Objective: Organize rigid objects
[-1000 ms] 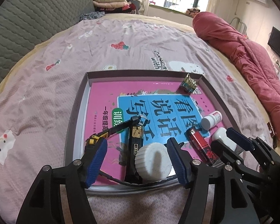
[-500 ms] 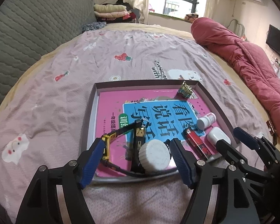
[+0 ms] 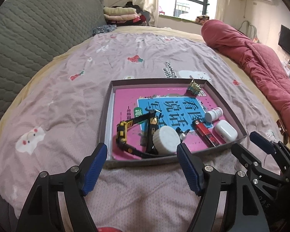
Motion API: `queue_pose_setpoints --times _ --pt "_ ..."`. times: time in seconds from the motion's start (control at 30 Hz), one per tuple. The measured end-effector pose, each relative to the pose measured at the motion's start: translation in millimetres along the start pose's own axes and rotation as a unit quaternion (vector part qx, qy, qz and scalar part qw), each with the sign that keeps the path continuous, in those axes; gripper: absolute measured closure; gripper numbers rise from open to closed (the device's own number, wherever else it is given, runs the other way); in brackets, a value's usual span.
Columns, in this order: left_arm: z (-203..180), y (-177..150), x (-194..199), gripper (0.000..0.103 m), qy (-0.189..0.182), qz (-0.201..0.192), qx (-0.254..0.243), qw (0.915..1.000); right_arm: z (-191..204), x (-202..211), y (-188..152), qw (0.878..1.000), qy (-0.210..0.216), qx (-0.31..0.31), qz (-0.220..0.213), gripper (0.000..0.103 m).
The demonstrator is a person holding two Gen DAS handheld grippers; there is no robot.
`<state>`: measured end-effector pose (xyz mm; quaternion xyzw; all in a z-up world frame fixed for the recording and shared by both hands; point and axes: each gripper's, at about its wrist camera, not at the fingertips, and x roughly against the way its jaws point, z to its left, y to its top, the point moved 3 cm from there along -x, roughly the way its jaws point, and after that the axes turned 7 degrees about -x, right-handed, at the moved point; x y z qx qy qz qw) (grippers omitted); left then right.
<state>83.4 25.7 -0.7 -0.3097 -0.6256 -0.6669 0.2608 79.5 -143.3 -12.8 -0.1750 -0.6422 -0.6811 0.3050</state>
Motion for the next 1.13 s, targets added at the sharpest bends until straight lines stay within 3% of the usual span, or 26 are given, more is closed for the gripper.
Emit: queue_pose_setpoints --times 0.67,0.93,1.13 --pt "-13.3 -46.6 6.2 0.027 -0.005 0.044 -0.007 0.9990 -1.0 13.4 -27.0 0.998 -0.009 -0.030 0.047 0.046" --pt "-13.1 -50.0 6.4 0.028 -0.001 0.042 -0.008 0.9991 6.2 11.0 -31.9 0.998 -0.006 -0.017 0.056 0.046" --pt "-14.5 -52.9 0.8 0.027 -0.021 0.035 -0.011 0.9991 6.3 5.8 -35.1 0.998 -0.008 -0.009 0.057 0.046"
